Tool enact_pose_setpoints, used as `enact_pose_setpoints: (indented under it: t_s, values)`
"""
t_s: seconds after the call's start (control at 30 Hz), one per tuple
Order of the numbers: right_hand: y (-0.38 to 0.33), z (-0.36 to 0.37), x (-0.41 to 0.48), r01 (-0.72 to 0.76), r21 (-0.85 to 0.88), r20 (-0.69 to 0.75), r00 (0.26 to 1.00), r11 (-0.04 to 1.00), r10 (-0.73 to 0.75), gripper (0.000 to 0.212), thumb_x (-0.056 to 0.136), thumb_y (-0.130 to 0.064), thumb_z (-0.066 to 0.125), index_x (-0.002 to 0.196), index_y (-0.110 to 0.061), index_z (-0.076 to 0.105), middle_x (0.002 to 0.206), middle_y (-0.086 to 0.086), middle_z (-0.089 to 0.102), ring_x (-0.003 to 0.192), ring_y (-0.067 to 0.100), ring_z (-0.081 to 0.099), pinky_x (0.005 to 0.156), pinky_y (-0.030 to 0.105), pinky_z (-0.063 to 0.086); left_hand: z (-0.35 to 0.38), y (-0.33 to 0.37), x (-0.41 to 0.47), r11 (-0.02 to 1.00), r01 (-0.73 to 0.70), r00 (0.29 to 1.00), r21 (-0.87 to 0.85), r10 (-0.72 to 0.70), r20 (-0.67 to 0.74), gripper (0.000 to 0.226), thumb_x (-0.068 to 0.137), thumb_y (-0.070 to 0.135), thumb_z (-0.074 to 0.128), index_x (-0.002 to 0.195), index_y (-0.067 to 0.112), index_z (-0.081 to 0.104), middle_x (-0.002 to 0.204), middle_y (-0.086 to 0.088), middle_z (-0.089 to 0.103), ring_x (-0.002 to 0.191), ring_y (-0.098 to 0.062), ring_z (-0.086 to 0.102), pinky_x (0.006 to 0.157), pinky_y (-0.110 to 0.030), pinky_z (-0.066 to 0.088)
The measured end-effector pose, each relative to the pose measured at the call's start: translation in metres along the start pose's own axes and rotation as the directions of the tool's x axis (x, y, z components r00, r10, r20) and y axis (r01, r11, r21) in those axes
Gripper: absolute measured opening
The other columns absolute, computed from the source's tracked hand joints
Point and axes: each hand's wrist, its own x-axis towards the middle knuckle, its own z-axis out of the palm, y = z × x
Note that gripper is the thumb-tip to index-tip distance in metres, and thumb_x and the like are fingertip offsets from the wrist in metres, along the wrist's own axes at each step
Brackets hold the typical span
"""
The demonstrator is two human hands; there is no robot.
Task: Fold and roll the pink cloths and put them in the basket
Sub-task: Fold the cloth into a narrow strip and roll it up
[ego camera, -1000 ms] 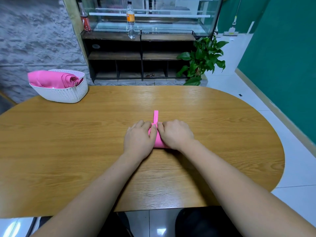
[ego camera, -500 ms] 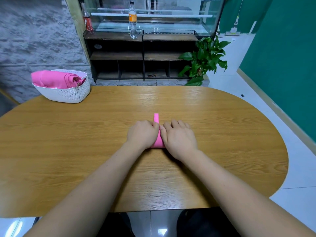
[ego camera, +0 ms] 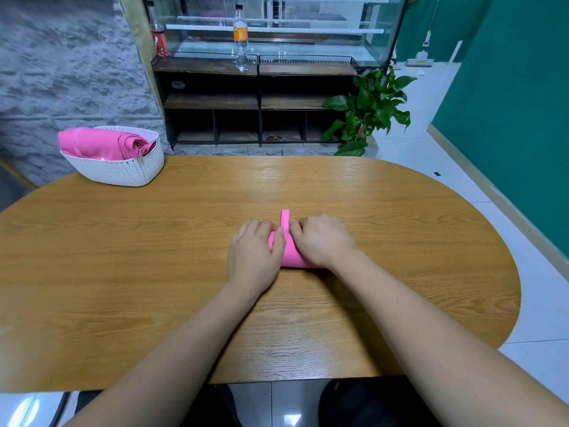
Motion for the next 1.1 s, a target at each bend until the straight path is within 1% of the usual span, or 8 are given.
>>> enact_pose_setpoints:
  t_s: [0.13,0.33,0.43,0.6,0.7,0.87,1.0,1.1]
  values:
    - [-0.001,-0.001,0.001,-0.02,0.029,0.021,1.0,0.999,0.019,0.061,0.107,-0.051,0.027,0.106,-0.015,0.076,0.11,0.022,0.074,0.103,0.043,0.067,0.076,0.041,0.04,-0.001,-0.005,0.002,0.999,-0.03,1.0,-0.025,0.03,0.004,0.031,0.102,0.041,0.048,0.094,0.017,0.067,0.09,-0.001,0.065,0.091,-0.026,0.056,0.077,-0.04,0.044]
    - [0.0,0.014,-0.024,0.065,-0.115,-0.232,0.968,0.991,-0.091,0.046,0.11,-0.046,0.032,0.096,-0.02,0.068,0.091,0.011,0.07,0.088,0.039,0.066,0.073,0.044,0.046,-0.005,-0.001,0.025,0.999,-0.001,0.989,0.052,-0.007,0.147,0.034,0.1,0.042,0.041,0.074,0.022,0.05,0.082,-0.007,0.069,0.082,-0.036,0.062,0.063,-0.037,0.032]
    - [0.005,0.026,-0.033,0.095,-0.145,-0.365,0.92,0.985,-0.143,0.041,0.111,-0.041,0.037,0.096,-0.017,0.067,0.09,0.009,0.059,0.086,0.035,0.056,0.077,0.047,0.043,-0.006,0.005,0.036,0.991,0.087,0.966,0.097,-0.107,0.234,0.039,0.102,0.043,0.04,0.079,0.019,0.062,0.085,-0.015,0.071,0.084,-0.041,0.063,0.065,-0.037,0.035]
    - [0.007,0.028,-0.034,0.079,-0.165,-0.435,0.889,0.983,-0.144,0.039,0.111,-0.041,0.04,0.094,-0.016,0.065,0.088,0.01,0.056,0.084,0.035,0.052,0.077,0.048,0.041,-0.008,0.01,0.045,0.979,0.148,0.92,0.139,-0.188,0.344,0.043,0.104,0.041,0.034,0.091,0.02,0.07,0.102,-0.021,0.073,0.095,-0.042,0.064,0.071,-0.037,0.04]
    - [0.005,0.024,-0.026,0.063,-0.122,-0.419,0.901,0.99,-0.109,0.038,0.108,-0.038,0.044,0.086,-0.016,0.065,0.08,0.011,0.059,0.076,0.037,0.056,0.073,0.047,0.042,-0.005,0.008,0.041,0.983,0.141,0.929,0.117,-0.172,0.327,0.042,0.107,0.04,0.034,0.094,0.018,0.068,0.104,-0.019,0.073,0.098,-0.042,0.064,0.071,-0.038,0.037]
    - [0.004,0.006,-0.012,0.062,-0.088,-0.289,0.954,0.994,-0.085,0.047,0.108,-0.041,0.038,0.086,-0.016,0.071,0.079,0.011,0.067,0.076,0.039,0.066,0.061,0.04,0.041,0.004,-0.005,0.023,0.999,0.004,0.991,0.05,-0.011,0.132,0.044,0.104,0.048,0.032,0.096,0.017,0.063,0.092,-0.008,0.062,0.091,-0.035,0.061,0.072,-0.041,0.042]
    - [0.007,0.0,0.002,0.042,-0.031,-0.164,0.985,0.999,-0.046,0.054,0.11,-0.046,0.028,0.103,-0.017,0.073,0.105,0.016,0.074,0.098,0.041,0.068,0.076,0.043,0.047,0.005,-0.009,0.02,0.999,-0.042,0.99,0.019,0.039,0.137,0.048,0.105,0.058,0.035,0.114,0.021,0.065,0.103,-0.001,0.059,0.098,-0.028,0.061,0.082,-0.041,0.047]
    - [0.008,-0.002,0.006,0.025,-0.003,-0.123,0.992,1.0,-0.025,0.055,0.11,-0.046,0.027,0.108,-0.017,0.074,0.109,0.019,0.075,0.103,0.042,0.068,0.082,0.044,0.049,0.002,-0.02,0.022,0.99,-0.098,0.971,-0.105,0.118,0.207,0.054,0.099,0.068,0.05,0.129,0.025,0.061,0.116,0.006,0.057,0.109,-0.02,0.059,0.091,-0.039,0.048]
